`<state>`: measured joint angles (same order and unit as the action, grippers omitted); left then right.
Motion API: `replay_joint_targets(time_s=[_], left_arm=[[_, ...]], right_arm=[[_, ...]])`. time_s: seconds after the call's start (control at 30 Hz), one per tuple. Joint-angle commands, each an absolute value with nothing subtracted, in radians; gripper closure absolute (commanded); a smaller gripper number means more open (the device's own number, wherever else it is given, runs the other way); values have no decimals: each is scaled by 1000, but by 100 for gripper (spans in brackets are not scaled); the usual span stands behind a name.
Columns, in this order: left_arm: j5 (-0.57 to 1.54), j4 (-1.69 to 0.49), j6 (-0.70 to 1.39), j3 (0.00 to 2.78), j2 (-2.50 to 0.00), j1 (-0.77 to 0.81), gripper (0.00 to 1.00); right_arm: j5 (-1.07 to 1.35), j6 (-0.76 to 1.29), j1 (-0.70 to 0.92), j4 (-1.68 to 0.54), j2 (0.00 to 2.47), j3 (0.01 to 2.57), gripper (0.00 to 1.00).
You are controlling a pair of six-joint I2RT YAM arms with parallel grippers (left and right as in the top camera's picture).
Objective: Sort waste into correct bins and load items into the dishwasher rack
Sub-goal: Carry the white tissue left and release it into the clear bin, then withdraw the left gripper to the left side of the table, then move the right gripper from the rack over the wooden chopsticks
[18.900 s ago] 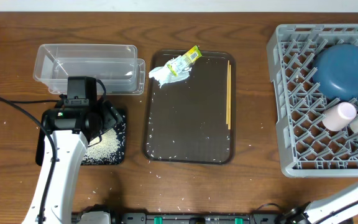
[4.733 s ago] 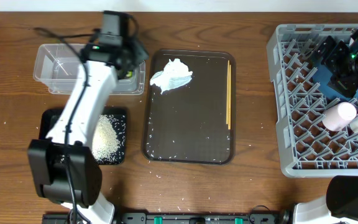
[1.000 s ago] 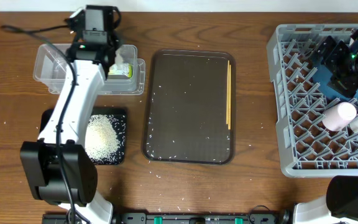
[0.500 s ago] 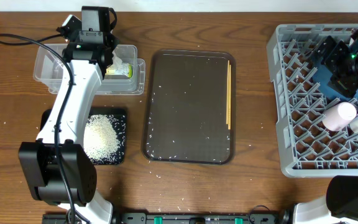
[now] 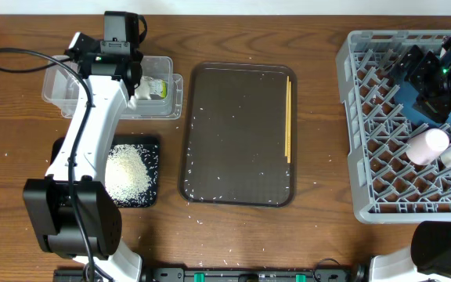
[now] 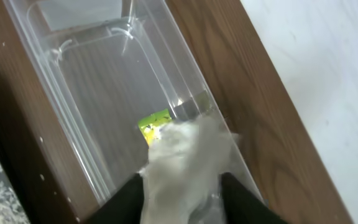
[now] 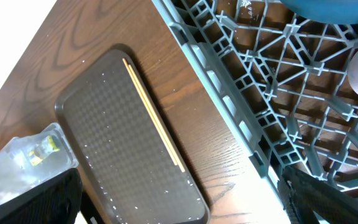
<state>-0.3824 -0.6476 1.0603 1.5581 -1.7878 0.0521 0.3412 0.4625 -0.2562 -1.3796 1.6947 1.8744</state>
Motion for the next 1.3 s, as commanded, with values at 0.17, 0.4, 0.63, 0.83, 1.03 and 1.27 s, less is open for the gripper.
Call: replay_joint_targets(time_s=[0.17, 0.4, 0.63, 0.83, 1.03, 1.27], left_arm=[[-395, -651, 1066, 1558, -1798, 45, 34], [-315, -675, 1010, 1558, -1739, 45, 35], [-410, -719, 1006, 1558, -1590, 14, 37], [-458, -812, 1007, 1558, -1497, -76, 36], [-458, -982, 1007, 1558, -1496, -162, 17], [-458, -1089, 1007, 1558, -1496, -196, 14]], right_arm=[[344, 455, -249, -1381, 1700, 1876, 1], [344, 455, -249, -1381, 1700, 1876, 1], [344, 455, -249, -1381, 1700, 1876, 1], [344, 455, -249, -1381, 1700, 1876, 1], [344, 455, -249, -1381, 1700, 1876, 1], [344, 455, -249, -1381, 1700, 1876, 1]])
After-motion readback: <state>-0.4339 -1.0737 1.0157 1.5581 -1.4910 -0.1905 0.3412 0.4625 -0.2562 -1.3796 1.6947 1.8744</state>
